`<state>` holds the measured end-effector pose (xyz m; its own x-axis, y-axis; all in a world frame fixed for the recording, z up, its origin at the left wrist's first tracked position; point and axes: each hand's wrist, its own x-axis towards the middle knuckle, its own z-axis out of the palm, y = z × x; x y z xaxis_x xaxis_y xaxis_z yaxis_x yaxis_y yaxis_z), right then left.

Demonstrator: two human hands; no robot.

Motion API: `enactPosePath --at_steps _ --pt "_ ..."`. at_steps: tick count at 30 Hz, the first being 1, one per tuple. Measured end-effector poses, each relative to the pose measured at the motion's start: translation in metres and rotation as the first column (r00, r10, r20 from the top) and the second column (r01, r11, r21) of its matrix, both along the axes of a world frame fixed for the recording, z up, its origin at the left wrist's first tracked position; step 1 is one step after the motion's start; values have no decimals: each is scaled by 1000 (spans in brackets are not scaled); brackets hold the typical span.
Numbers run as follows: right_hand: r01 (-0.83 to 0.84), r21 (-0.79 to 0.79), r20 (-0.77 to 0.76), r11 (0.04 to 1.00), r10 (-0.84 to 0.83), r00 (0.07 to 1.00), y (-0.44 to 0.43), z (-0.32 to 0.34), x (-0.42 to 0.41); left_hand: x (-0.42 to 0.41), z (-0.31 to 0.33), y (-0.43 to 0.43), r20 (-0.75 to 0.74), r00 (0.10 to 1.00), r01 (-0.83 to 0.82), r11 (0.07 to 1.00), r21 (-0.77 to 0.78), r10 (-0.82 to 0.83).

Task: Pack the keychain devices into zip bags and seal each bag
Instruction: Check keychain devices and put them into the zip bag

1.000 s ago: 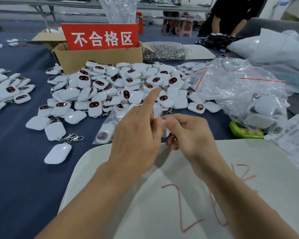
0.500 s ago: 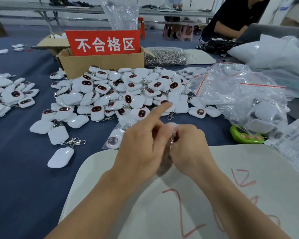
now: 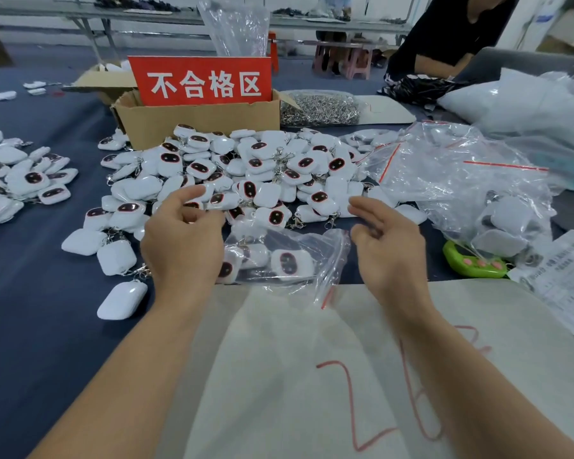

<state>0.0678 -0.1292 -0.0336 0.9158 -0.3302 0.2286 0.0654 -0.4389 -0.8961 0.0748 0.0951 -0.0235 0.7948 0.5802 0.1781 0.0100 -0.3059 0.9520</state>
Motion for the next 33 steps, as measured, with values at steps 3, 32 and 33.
enactPosePath --at_steps 3,32,33 --pt "-97 -34 -36 995 96 995 -1 -2 17 1 -5 -4 -240 952 266 902 340 -190" --pt "-174 -480 -277 860 40 960 -20 5 -5 -4 -8 -3 -69 908 415 867 275 -413" --pt "-177 -408 -273 896 66 960 -20 6 -6 0 -6 0 11 945 322 937 137 -326"
